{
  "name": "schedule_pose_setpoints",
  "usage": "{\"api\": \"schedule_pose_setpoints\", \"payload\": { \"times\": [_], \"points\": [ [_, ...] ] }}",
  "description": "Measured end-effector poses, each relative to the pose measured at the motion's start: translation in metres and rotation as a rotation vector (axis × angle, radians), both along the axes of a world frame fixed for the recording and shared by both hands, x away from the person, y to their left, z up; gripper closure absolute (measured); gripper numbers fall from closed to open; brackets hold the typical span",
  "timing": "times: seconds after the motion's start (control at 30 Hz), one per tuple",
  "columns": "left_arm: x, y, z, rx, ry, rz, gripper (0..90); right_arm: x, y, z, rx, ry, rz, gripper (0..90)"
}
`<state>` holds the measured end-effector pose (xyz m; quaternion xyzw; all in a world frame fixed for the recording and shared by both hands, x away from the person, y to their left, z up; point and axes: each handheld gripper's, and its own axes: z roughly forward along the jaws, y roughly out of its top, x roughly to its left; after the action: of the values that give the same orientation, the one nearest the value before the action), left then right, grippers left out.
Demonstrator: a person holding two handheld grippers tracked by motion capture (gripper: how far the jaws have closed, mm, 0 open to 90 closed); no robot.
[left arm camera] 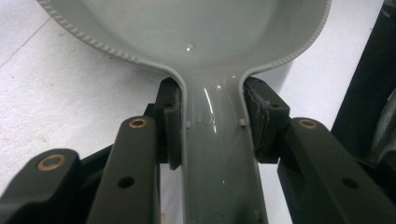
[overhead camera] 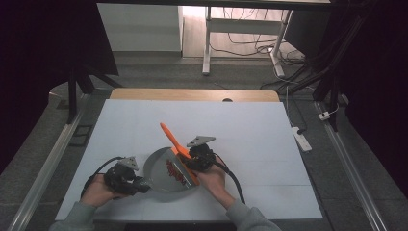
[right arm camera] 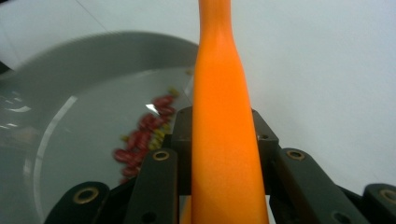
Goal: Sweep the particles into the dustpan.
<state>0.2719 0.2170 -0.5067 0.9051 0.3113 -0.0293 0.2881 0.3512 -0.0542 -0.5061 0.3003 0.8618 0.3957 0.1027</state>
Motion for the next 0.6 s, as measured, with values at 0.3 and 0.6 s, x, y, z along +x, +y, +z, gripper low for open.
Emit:
{"api": "schedule_pose_setpoints", "payload": {
  "times": [0.3,0.6],
  "points": [
    [0.001,0.000,-0.002,0.004,0.006,0.003,61.7,-0.017,0.028,0.009,0.086,0.037,0.144,70.6],
    [0.000,-0.001,-0.004,0.005,0.007,0.001,61.7,0.004,-0.014,0.029,0.082,-0.044,0.019,70.5]
  ]
}}
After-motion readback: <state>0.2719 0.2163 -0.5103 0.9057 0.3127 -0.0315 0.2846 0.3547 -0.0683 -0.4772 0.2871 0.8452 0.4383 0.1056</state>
